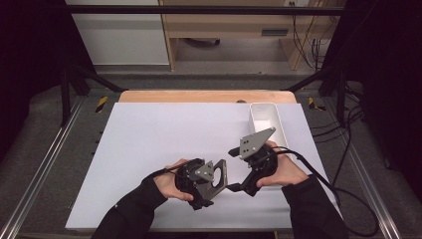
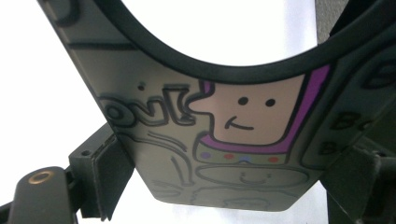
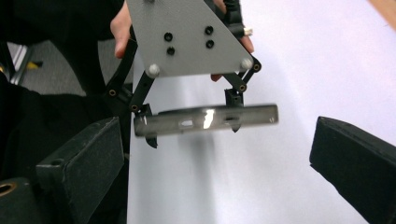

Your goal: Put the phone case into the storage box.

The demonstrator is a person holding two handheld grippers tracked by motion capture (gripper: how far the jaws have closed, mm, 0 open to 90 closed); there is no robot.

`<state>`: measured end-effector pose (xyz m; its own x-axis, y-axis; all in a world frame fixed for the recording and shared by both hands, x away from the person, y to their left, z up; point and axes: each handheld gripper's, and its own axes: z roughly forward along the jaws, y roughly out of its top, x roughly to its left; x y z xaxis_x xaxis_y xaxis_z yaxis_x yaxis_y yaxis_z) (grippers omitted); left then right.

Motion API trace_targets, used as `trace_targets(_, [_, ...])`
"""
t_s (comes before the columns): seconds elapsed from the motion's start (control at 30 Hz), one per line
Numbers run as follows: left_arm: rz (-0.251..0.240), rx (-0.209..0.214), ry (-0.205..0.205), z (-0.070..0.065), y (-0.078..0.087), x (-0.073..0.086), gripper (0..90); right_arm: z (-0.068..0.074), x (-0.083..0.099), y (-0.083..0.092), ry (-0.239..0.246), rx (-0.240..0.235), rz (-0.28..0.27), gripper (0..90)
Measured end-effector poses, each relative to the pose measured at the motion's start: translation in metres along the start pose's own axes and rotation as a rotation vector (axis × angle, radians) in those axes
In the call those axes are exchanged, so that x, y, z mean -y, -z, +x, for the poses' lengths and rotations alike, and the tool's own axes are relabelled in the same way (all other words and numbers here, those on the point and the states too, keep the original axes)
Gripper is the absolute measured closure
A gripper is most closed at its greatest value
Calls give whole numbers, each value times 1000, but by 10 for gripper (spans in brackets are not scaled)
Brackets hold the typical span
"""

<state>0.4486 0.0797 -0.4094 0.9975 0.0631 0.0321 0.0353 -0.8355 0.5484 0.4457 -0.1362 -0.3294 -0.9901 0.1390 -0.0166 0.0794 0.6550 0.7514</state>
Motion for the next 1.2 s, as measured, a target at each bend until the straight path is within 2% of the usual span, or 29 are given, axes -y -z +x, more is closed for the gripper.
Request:
trace_targets(0.3, [-61,-13,29,2,6,7,115,0,24,16,-63,44,-135,35])
trace_targets(0.7, [-167,-24,64,1,14,15,115,4,54,13,-130,82,-228,38])
trace_targets(0.93, [-234,-24,85,1,15,20,115,7,64,6,-150,61,-259,39])
trace_targets(1.2, [-269,-6,80,-1,13,22,115,8,64,0,-160,37,-298,31])
